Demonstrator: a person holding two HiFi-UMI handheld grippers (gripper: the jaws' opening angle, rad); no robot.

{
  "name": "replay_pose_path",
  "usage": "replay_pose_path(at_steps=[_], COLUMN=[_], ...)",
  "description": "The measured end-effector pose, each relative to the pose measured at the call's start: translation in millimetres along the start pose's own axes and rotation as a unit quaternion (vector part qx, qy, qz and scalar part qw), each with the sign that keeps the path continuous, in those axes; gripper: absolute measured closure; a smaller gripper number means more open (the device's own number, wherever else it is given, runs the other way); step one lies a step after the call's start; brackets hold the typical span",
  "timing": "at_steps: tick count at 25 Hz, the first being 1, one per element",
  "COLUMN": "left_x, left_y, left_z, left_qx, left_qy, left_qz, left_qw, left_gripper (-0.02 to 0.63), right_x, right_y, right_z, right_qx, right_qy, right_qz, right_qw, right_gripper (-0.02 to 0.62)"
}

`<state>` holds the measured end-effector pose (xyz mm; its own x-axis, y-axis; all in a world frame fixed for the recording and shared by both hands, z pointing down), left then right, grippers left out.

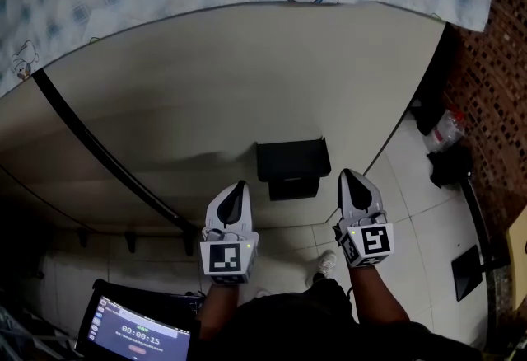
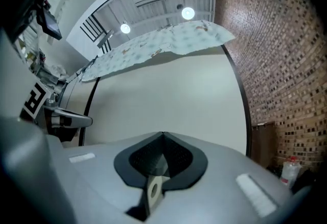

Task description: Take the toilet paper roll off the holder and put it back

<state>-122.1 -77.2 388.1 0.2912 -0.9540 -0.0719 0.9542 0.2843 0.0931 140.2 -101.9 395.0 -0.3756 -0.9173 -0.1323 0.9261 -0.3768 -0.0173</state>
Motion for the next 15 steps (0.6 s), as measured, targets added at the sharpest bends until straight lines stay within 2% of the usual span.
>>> replay_pose_path(at_steps=[6, 15], left_x=[-4.0, -8.5], left_y=[-0.4, 1.6], left_z=[-3.3, 0.7], left_qx=[-0.002, -0.004], left_qy=[0.008, 0.003], left_qz=[-0.014, -0.012], left_qw=[0.9999, 0.9999], left_gripper=[0.589, 0.589], right_x=[-5.2, -6.8], right_y=[-7.4, -22.0], right_z=[4.2, -4.5], right_qx=[-0.008, -0.030], right_qy=[-0.016, -0.008], right_qz=[-0.001, -0.019], right_qw=[1.000, 0.999], right_gripper=[0.595, 0.595])
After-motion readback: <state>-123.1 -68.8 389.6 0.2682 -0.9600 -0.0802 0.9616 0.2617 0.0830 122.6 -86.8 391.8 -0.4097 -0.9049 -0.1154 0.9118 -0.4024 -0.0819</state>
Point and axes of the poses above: the fingertips, and each gripper's own axes: x forward along the fingers, y to its right, z out of its underside, the point moved 8 cm from there along -x, backward along the fingers, and after that the axes turned 3 degrees about x, right-handed, at the moved point
